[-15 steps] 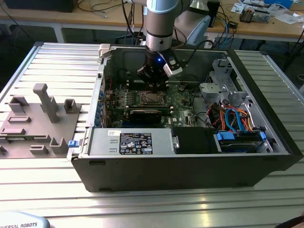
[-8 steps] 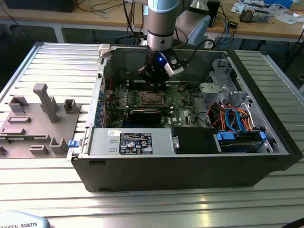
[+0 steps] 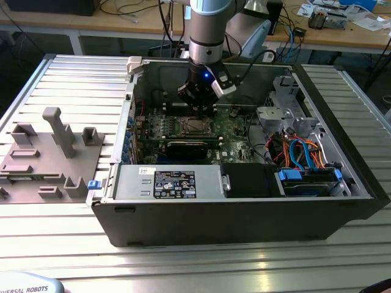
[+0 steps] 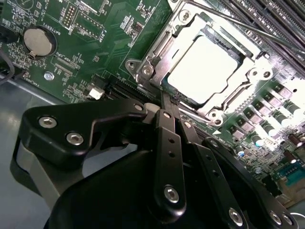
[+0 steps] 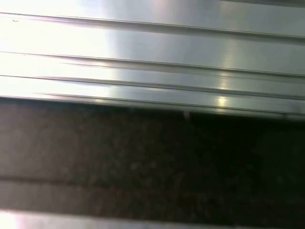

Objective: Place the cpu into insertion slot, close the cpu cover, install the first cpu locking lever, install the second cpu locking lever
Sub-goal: 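Install the first cpu locking lever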

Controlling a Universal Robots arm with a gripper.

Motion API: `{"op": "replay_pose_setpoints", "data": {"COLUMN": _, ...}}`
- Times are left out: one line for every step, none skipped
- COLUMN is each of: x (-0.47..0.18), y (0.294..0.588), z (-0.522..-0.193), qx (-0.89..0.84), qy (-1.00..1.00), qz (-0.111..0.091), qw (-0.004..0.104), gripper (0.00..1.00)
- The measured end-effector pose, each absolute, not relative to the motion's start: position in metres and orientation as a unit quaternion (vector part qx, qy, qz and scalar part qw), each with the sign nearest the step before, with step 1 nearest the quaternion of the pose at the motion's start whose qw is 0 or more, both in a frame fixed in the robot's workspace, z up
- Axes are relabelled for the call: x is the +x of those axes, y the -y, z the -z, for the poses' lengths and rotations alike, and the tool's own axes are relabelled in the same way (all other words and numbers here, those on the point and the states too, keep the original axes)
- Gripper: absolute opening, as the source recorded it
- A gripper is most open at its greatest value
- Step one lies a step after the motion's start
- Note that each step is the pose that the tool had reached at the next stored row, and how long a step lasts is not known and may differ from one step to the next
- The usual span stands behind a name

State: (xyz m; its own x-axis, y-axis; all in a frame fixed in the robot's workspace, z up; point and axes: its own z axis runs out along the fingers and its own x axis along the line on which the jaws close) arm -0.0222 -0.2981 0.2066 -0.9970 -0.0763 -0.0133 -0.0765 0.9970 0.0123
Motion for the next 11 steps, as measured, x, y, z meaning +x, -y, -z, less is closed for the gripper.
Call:
{"op": "replay_pose_setpoints", "data": {"x": -0.0223, "y": 0.2981, "z": -0.2058, "qx": -0.038, "qy": -0.999, "qz": -0.007, "qw": 0.006, "gripper": 0.11}}
{"op": "replay_pose_setpoints", "data": {"x": -0.0223, "y": 0.2981, "z": -0.2051, "qx": -0.038, "qy": -0.999, "qz": -0.007, "qw": 0.006, "gripper": 0.11}}
{"op": "replay_pose_setpoints", "data": {"x": -0.0223, "y": 0.2982, "z": -0.2036, "qx": -0.038, "qy": -0.999, "qz": -0.008, "qw": 0.006, "gripper": 0.11}}
{"op": "replay_pose_setpoints", "data": {"x": -0.0223, "y": 0.2981, "z": -0.2030, "qx": -0.038, "qy": -0.999, "qz": -0.008, "qw": 0.006, "gripper": 0.11}}
{"op": "replay_pose_setpoints", "data": {"x": -0.0223, "y": 0.2981, "z": -0.2024, "qx": -0.038, "qy": -0.999, "qz": -0.008, "qw": 0.006, "gripper": 0.11}}
{"op": "replay_pose_setpoints", "data": {"x": -0.0222, "y": 0.2979, "z": -0.2018, "qx": -0.038, "qy": -0.999, "qz": -0.009, "qw": 0.007, "gripper": 0.11}}
{"op": "replay_pose_setpoints", "data": {"x": -0.0222, "y": 0.2979, "z": -0.2018, "qx": -0.038, "qy": -0.999, "qz": -0.009, "qw": 0.007, "gripper": 0.11}}
{"op": "replay_pose_setpoints", "data": {"x": -0.0222, "y": 0.2980, "z": -0.2018, "qx": -0.038, "qy": -0.999, "qz": -0.008, "qw": 0.007, "gripper": 0.11}}
{"op": "replay_pose_setpoints", "data": {"x": -0.0222, "y": 0.2980, "z": -0.2019, "qx": -0.038, "qy": -0.999, "qz": -0.008, "qw": 0.007, "gripper": 0.11}}
{"op": "replay_pose_setpoints", "data": {"x": -0.0222, "y": 0.2981, "z": -0.2020, "qx": -0.038, "qy": -0.999, "qz": -0.008, "qw": 0.006, "gripper": 0.11}}
{"op": "replay_pose_setpoints", "data": {"x": -0.0222, "y": 0.2981, "z": -0.2019, "qx": -0.038, "qy": -0.999, "qz": -0.008, "qw": 0.006, "gripper": 0.11}}
